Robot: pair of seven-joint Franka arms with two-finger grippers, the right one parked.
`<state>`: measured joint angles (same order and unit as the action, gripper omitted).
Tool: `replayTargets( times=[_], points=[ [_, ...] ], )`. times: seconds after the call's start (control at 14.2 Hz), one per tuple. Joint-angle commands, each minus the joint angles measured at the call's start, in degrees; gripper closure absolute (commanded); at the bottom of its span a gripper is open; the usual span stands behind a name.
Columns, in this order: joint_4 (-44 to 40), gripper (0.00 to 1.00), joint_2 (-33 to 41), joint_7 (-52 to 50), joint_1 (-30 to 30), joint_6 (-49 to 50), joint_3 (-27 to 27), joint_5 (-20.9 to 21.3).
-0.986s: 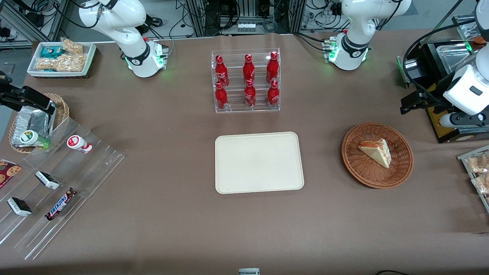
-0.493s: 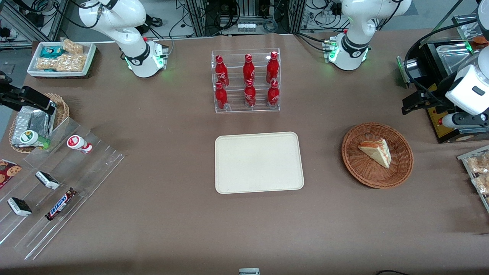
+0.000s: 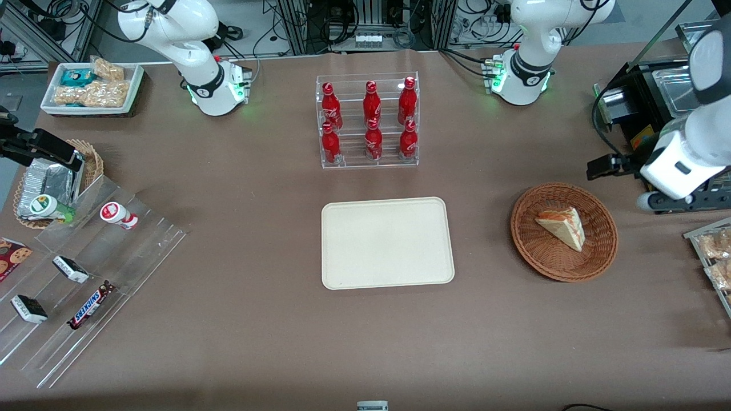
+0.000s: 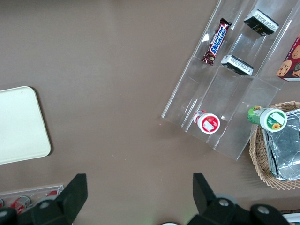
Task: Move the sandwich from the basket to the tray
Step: 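Move the left gripper over the sandwich in the wicker basket, then lower the left gripper and close it on the wrapped sandwich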
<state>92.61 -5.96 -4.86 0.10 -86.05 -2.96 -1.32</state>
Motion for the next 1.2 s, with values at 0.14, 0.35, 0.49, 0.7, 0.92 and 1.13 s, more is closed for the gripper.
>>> replayTargets(
  times=[0.14, 0.35, 0.49, 0.7, 0.92, 1.13],
  points=[
    [14.94, 0.0, 1.3, -0.68, 1.57, -13.94, 0.06, 0.44],
    [24.0, 0.0, 1.39, -0.85, 1.74, -24.66, 0.14, 2.45],
    [28.66, 0.0, 1.74, -4.08, 1.83, -30.04, 0.49, 2.82],
    [31.32, 0.0, 2.09, -16.46, 2.09, -33.31, 1.29, 2.82],
    [31.76, 0.0, 1.66, -25.6, 4.36, -35.24, 1.37, 2.21],
    [34.56, 0.0, 1.39, -37.02, 5.26, -41.37, 1.37, 1.76]
  ],
)
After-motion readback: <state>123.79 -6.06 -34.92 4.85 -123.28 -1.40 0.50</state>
